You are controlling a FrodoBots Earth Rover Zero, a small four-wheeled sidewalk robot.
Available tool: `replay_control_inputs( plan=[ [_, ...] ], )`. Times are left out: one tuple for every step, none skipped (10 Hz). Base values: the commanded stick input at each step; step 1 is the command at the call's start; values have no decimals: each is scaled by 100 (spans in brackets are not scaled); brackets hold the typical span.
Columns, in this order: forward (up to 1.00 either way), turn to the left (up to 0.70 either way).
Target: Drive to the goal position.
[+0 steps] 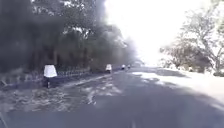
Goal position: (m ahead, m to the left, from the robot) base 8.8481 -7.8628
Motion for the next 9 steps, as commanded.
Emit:
replay_control_inputs(
  plan=[
    [100,-27],
    [100,0],
    [100,0],
    [100,27],
    [100,27],
    [100,27],
    [100,27],
    [100,27],
    [100,20]
  ],
)
